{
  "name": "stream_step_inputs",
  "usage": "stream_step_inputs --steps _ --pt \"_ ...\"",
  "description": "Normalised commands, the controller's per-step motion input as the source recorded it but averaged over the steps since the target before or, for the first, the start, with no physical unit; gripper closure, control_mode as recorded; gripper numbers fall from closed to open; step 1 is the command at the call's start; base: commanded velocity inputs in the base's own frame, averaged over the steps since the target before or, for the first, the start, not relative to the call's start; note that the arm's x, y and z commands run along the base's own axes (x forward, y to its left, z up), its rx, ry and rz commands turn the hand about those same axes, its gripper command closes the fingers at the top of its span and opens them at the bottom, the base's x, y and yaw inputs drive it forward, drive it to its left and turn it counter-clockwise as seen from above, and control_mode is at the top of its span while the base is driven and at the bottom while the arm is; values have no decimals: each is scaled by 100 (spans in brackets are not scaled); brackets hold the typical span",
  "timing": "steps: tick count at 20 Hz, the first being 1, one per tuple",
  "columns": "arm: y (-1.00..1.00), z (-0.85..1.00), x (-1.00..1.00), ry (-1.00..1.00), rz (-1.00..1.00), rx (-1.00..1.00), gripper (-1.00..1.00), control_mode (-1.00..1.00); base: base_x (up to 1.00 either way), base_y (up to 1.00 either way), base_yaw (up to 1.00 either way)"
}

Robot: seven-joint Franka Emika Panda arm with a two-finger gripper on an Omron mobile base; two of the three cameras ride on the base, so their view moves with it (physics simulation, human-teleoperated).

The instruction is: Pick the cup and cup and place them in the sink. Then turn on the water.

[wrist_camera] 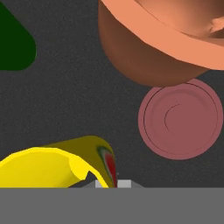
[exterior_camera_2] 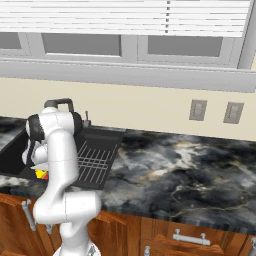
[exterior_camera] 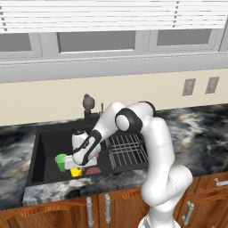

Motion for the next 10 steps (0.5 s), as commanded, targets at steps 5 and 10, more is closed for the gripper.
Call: stream_step_inputs --steps 5,10 --pt "0 0 0 0 0 0 100 -100 0 0 0" --pt "0 0 0 0 0 0 100 -100 0 0 0"
